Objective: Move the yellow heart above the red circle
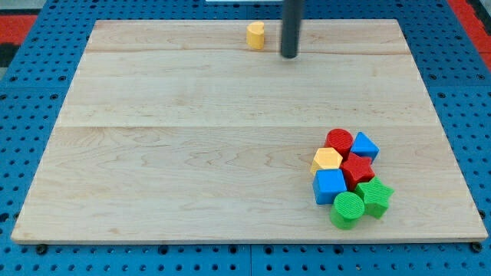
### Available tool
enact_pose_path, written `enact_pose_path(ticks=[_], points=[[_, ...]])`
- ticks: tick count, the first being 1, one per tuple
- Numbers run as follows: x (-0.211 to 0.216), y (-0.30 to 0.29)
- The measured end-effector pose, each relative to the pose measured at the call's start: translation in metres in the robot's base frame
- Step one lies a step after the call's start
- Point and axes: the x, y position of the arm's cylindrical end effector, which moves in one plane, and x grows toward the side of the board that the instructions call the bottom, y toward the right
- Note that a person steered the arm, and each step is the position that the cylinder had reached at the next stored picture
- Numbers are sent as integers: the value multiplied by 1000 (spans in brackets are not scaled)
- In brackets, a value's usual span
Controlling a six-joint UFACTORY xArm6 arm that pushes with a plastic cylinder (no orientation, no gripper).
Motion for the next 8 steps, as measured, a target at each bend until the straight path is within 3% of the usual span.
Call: enact_pose_path(ticks=[1,2,5,7,8], points=[[-63,-17],[-60,-74],[40,-117],[100,-81],[104,-59]])
